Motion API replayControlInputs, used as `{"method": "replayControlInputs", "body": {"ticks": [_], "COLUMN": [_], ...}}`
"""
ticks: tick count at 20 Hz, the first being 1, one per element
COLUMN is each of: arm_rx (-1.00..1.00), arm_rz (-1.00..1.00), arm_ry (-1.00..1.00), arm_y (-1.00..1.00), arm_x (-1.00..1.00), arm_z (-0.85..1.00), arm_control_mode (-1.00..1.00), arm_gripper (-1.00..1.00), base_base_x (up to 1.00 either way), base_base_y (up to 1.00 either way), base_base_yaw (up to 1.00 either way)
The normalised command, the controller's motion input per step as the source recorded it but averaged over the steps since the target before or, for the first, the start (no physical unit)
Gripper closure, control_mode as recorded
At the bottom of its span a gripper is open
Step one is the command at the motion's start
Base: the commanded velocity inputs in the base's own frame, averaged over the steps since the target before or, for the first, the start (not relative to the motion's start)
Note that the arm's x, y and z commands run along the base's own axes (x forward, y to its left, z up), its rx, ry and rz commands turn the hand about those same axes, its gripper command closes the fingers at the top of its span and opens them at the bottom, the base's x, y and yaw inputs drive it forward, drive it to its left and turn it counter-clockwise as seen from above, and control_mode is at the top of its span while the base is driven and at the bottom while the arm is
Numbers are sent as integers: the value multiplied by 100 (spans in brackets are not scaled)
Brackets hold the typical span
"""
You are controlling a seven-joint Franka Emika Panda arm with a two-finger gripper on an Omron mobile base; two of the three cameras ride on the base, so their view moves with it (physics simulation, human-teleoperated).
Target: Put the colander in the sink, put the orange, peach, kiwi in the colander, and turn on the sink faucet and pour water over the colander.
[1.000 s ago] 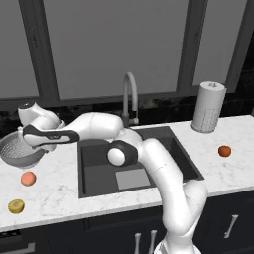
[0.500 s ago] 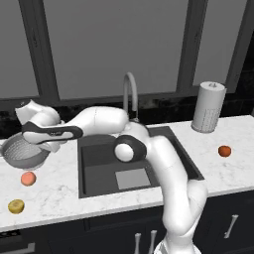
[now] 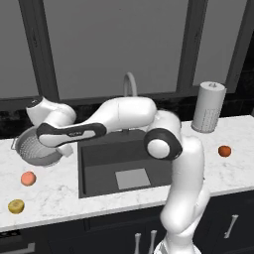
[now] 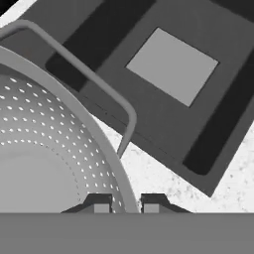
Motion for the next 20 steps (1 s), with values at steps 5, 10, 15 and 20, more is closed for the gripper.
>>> {"method": "replayControlInputs", "body": {"ticks": [5, 10, 15, 20], "arm_rx": [8, 7, 5, 2], "arm_rz": [-28, -19, -8, 0], "arm_ry": [0, 0, 2, 6], "arm_y": [-100, -99, -93, -75], "arm_x": [-27, -7, -1, 0], "arm_z": [0, 0, 0, 0], "arm_control_mode": [-100, -100, -100, -100], "arm_gripper": [100, 100, 100, 100], "base_base_x": [0, 0, 0, 0], "base_base_y": [0, 0, 0, 0], "base_base_yaw": [0, 0, 0, 0]}}
